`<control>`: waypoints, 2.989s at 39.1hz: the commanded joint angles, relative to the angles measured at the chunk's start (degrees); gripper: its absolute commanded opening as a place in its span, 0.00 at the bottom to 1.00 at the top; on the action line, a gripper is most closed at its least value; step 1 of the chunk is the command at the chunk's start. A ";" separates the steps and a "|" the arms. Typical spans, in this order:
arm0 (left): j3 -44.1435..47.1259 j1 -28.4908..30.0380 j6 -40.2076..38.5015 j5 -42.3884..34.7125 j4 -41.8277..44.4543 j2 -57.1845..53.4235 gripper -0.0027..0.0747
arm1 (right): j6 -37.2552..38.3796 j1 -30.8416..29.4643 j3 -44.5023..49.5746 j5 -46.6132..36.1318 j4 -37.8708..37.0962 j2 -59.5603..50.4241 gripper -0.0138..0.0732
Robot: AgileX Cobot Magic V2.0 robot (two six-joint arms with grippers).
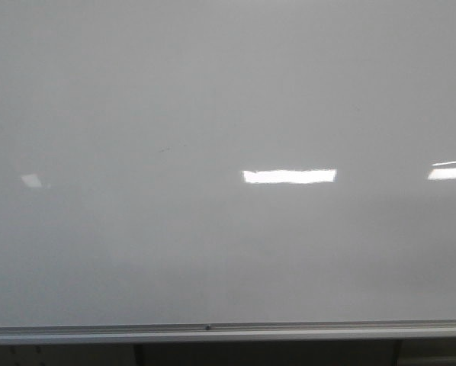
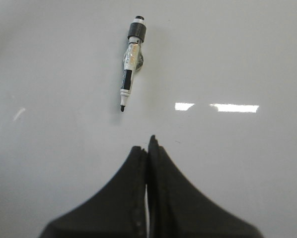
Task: Write number 0 on whiteboard
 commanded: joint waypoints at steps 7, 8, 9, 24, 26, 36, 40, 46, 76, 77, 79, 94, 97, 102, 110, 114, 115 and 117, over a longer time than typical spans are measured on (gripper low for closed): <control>1.30 -0.44 -0.31 -7.32 -0.20 -1.10 0.01 | -0.09 0.05 -0.05 -9.95 -0.41 -0.89 0.08; 1.30 -0.44 -0.31 -8.18 -0.20 -1.10 0.01 | -0.09 0.05 -0.27 -10.49 -0.27 -0.89 0.08; 1.30 -0.44 -0.31 -9.00 -0.20 -1.10 0.01 | -0.09 0.05 -0.54 -10.55 -0.07 -0.89 0.08; -11.97 -0.44 -0.31 -8.84 1.23 1.45 0.01 | -0.09 0.05 -18.47 1.03 3.12 3.14 0.08; -15.02 -0.44 -0.31 -5.05 2.60 3.82 0.01 | -0.09 0.05 -21.43 2.80 3.12 5.61 0.08; -23.40 -0.44 -0.31 2.75 4.77 17.51 0.01 | -0.09 0.05 -30.18 6.05 3.12 19.73 0.08; -23.97 -0.44 -0.31 2.10 4.77 20.31 0.01 | -0.09 0.05 -30.83 5.96 3.12 22.95 0.08; -23.97 -0.44 -0.31 1.75 4.77 20.62 0.05 | -0.09 0.05 -30.83 6.39 3.12 23.53 0.12; -28.48 -0.44 -0.31 3.73 5.04 32.35 0.88 | -0.09 0.05 -30.83 6.39 3.12 23.53 0.78; -29.35 -0.44 -0.31 3.73 5.27 34.25 0.88 | -0.09 0.05 -30.83 6.39 3.12 23.53 0.78; -31.44 -0.44 -0.31 3.62 5.56 38.98 0.88 | -0.09 0.05 -30.83 6.39 3.12 23.53 0.78; -45.56 2.50 -0.31 -0.74 10.11 67.05 0.88 | -0.09 0.05 -30.83 6.39 3.12 23.53 0.78; -47.51 3.06 -0.31 -1.26 10.11 70.31 0.88 | -0.09 0.05 -30.83 6.39 3.12 23.53 0.78; -50.20 3.06 -0.31 -1.72 10.11 75.73 0.87 | -0.09 0.05 -30.83 6.44 3.12 23.53 0.78; -54.11 3.06 -0.31 -2.16 10.11 83.03 0.81 | -0.09 0.05 -30.83 6.72 3.12 23.53 0.78; -55.32 3.06 -0.31 -2.26 10.11 85.29 0.77 | -0.09 0.05 -30.83 7.24 3.12 23.53 0.78; -55.48 3.06 -0.31 -2.41 10.11 85.55 0.76 | -0.09 0.05 -30.83 7.39 3.12 23.53 0.78; -55.90 3.06 -0.31 -2.41 10.11 86.46 0.74 | -0.09 0.05 -30.83 7.76 3.12 23.53 0.78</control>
